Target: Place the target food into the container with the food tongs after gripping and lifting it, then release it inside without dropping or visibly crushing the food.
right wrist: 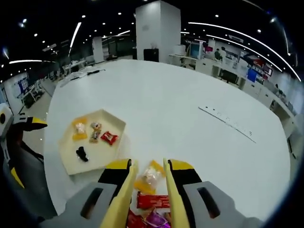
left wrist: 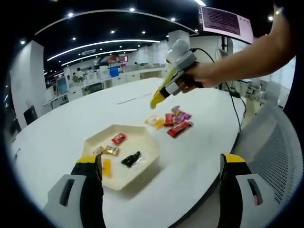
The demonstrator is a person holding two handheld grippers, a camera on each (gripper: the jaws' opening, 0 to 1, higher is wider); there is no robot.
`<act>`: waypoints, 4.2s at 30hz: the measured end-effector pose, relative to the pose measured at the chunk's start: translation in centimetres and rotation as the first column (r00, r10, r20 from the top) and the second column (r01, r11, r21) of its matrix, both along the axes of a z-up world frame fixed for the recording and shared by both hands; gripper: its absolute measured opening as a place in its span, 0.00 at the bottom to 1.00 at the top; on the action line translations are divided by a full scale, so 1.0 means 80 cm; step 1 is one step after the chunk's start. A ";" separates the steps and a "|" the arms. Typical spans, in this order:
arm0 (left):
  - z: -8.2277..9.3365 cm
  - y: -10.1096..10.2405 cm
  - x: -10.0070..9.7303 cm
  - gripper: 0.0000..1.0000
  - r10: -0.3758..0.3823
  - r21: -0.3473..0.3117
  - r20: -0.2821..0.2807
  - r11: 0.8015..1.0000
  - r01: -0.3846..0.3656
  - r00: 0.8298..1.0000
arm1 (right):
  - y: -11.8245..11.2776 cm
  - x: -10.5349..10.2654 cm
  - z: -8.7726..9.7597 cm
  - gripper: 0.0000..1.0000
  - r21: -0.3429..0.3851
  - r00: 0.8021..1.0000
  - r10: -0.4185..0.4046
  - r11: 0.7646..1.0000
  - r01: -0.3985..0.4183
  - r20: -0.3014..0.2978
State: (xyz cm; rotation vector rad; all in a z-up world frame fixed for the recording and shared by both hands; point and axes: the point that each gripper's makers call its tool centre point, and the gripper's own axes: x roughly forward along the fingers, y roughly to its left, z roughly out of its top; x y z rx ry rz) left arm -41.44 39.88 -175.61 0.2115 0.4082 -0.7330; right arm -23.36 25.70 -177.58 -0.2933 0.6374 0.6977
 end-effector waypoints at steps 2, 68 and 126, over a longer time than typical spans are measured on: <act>0.000 0.000 0.000 0.99 0.000 0.000 -0.001 1.000 0.000 1.000 | 0.000 -0.001 -0.006 0.29 0.003 1.000 -0.013 1.000 0.013 -0.006; -0.003 0.001 0.001 0.99 0.007 -0.009 -0.018 1.000 -0.007 1.000 | 0.010 0.015 -0.052 0.19 -0.005 0.991 -0.031 1.000 0.030 -0.129; 0.004 -0.004 -0.002 0.99 -0.007 -0.040 -0.010 0.999 0.007 1.000 | 0.090 0.009 0.049 0.20 0.031 0.988 0.150 0.988 -0.149 -0.040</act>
